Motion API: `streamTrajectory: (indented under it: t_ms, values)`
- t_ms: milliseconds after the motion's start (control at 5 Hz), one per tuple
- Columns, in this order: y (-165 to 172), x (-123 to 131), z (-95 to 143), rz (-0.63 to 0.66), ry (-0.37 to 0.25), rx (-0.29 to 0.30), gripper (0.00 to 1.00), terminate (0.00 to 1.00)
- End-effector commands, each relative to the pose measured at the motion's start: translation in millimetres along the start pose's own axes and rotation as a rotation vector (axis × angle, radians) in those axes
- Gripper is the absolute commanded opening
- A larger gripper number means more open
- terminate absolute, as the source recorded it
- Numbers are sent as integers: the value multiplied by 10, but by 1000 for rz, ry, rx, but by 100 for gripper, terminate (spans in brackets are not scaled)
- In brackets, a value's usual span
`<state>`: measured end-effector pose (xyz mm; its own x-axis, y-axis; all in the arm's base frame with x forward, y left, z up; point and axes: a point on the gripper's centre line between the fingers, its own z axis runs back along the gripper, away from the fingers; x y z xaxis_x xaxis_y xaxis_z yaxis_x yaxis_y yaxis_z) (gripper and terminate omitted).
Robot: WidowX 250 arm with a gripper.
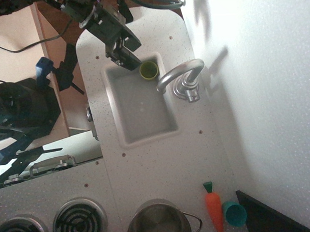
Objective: Turn faucet right
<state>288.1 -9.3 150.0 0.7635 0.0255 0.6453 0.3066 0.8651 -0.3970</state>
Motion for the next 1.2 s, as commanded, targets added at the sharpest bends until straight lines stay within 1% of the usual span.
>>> streamTrajectory:
  t_ms: [0, 200, 400, 600, 800, 1000]
  values:
    - [0, 0, 0, 0, 0, 0, 100, 0]
    - [-47, -39, -52, -11, 16, -54, 100, 0]
    - [-128, 80, -294, -59, -53, -148, 100, 0]
    - [-199, 155, -443, -147, -124, -183, 100, 0]
    - [-175, 79, -453, -154, -154, -186, 100, 0]
    - [-170, 74, -457, -164, -169, -177, 100, 0]
